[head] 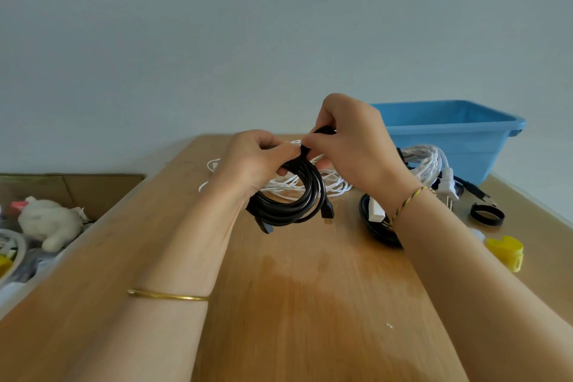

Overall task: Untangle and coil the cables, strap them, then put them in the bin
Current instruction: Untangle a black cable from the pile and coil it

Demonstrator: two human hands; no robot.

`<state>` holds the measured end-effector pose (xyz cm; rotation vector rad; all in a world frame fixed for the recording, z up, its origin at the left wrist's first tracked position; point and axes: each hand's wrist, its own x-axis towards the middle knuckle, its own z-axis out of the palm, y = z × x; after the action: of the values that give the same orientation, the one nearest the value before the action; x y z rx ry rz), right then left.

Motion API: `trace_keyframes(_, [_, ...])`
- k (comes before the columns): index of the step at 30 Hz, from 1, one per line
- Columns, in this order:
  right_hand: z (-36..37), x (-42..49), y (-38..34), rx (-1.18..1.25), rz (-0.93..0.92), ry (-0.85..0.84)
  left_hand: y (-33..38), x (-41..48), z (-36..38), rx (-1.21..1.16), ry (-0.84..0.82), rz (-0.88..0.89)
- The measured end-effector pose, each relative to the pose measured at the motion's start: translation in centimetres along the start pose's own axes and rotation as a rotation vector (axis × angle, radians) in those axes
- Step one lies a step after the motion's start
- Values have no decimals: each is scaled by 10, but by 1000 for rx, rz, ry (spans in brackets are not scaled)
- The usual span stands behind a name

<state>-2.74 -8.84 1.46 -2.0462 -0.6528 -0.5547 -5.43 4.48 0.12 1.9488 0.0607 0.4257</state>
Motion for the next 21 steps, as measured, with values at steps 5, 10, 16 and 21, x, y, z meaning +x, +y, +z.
trace_keyframes(5, [0,-3,-2,-17,1,42,-1,1,-2,-10,-9,51])
trace_keyframes(10, [-1,-5,-10,-79,-38,93,2,1,-4,-103,-19,40])
trace_keyframes(16, [7,-7,-14,-267,-124,12,-1,4,-5,-194,-23,-61])
trace_keyframes(21, [5,-4,-11,-355,-200,-91,-2,4,-5,-238,-46,-146])
